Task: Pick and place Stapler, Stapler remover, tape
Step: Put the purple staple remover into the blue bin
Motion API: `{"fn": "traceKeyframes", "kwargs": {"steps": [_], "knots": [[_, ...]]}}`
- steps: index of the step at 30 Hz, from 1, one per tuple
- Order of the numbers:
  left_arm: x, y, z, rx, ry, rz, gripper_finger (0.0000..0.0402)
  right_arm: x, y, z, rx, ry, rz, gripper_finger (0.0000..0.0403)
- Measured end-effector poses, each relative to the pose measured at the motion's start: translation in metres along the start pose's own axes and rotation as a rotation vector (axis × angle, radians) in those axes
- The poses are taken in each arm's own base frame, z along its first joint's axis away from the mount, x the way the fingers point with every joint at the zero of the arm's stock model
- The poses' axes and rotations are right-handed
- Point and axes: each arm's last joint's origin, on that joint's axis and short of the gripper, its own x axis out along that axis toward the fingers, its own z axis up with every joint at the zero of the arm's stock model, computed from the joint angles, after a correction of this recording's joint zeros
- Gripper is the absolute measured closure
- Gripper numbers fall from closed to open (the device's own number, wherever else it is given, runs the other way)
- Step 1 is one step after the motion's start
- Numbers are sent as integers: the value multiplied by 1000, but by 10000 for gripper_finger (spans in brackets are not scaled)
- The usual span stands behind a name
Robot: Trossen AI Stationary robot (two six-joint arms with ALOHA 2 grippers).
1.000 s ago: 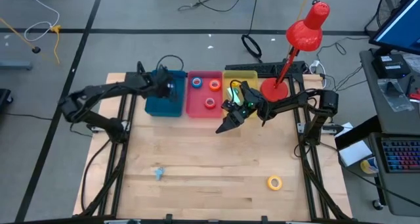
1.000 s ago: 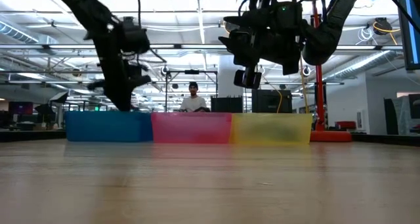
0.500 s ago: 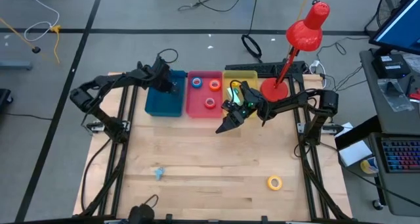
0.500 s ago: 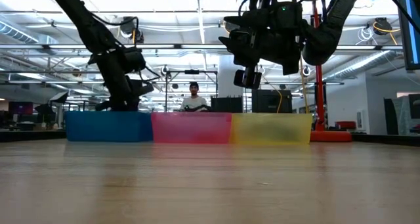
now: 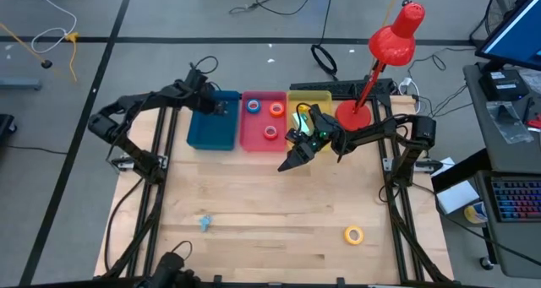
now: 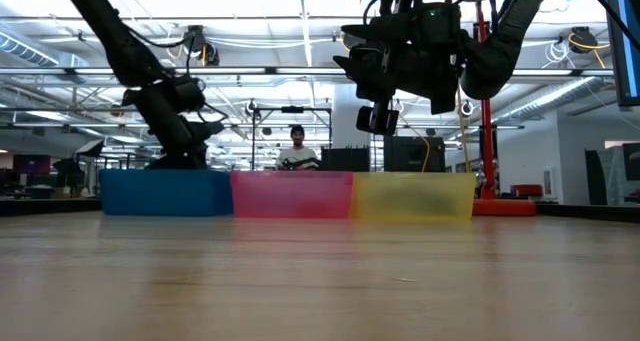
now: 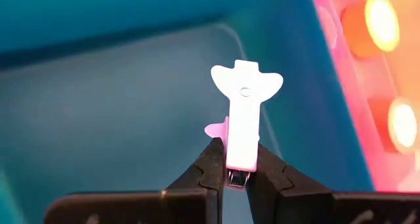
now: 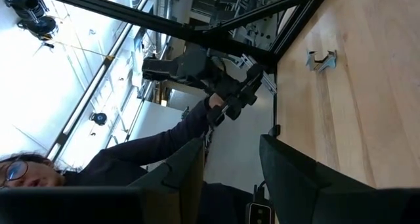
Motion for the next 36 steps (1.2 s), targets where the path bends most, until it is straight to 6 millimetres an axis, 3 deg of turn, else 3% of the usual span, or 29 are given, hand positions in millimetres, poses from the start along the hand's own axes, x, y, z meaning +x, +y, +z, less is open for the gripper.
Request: {"fn": "traceKeyframes", "kwargs": {"steps": [10,21,27,36], "knots": [[3,33,-19,-162,-60,-176,366,0,0,0,5,-1,-1,261],[6,29,-20,-70,-80,-111,366,0,-1,0,17,-1,-10,261],[9,25,-21,-24,-94,-44,327,0,-1,0,17,-2,-10,261],[10,21,-21,21,-104,-41,319,0,-1,0,17,-2,-10,261]]}}
